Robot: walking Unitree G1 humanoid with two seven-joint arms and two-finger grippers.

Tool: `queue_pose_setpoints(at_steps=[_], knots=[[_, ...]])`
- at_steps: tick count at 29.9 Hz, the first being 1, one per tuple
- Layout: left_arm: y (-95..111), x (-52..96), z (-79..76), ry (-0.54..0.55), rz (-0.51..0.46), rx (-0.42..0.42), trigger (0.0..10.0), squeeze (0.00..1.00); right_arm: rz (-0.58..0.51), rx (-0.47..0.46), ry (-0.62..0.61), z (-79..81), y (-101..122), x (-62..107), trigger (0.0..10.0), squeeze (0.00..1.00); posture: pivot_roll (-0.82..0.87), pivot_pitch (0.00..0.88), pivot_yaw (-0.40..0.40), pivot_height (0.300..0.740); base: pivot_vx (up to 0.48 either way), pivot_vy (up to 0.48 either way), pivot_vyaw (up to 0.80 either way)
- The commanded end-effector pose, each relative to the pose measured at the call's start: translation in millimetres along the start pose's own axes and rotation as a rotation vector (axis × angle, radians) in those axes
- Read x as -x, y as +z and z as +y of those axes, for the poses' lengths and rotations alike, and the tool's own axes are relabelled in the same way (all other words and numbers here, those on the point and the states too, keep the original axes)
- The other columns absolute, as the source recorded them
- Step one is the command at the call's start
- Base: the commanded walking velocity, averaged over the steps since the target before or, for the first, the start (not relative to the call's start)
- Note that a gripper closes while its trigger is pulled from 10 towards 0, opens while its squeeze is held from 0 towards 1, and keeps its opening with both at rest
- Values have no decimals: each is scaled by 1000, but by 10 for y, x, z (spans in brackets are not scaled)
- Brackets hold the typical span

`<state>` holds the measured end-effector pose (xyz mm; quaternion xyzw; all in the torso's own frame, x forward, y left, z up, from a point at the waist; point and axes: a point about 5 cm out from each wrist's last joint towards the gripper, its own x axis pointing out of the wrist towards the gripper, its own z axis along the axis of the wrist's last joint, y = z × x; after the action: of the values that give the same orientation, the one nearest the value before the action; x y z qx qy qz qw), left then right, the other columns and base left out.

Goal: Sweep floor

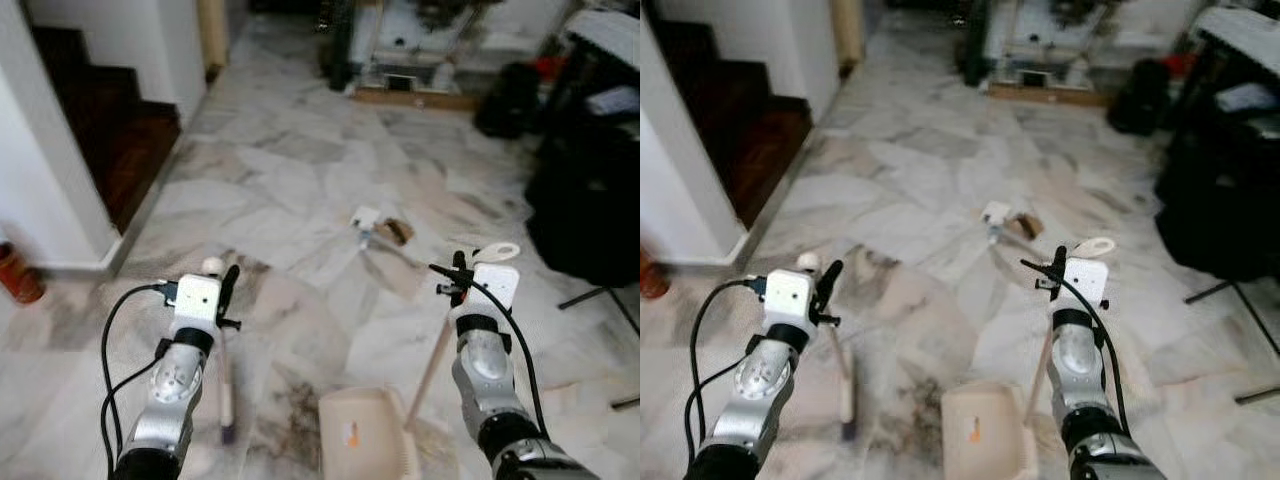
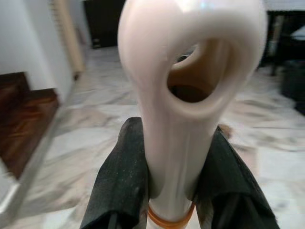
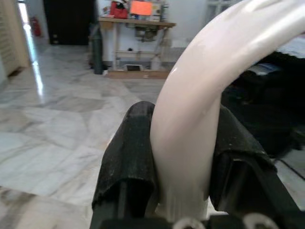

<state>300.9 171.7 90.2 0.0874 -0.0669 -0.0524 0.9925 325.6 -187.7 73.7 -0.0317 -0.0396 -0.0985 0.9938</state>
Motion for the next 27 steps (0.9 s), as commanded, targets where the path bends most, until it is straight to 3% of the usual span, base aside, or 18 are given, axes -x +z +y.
queue_pose_setpoints(at_steps=[1, 12, 27], knots=[[86, -63, 17, -6, -42, -8, 10000, 0, -55, -15, -13, -23, 105, -48, 10000, 0, 28, 0, -30, 740, 0, 0, -800], [88, -75, 0, -22, -47, 2, 10000, 0, -59, -10, -16, -36, 92, -24, 10000, 0, 6, 0, -23, 740, 0, 0, -800], [79, -109, -14, -16, -38, 6, 10000, 0, -73, -8, 1, 1, 119, -32, 10000, 0, 21, 0, -41, 740, 16, 0, 0]])
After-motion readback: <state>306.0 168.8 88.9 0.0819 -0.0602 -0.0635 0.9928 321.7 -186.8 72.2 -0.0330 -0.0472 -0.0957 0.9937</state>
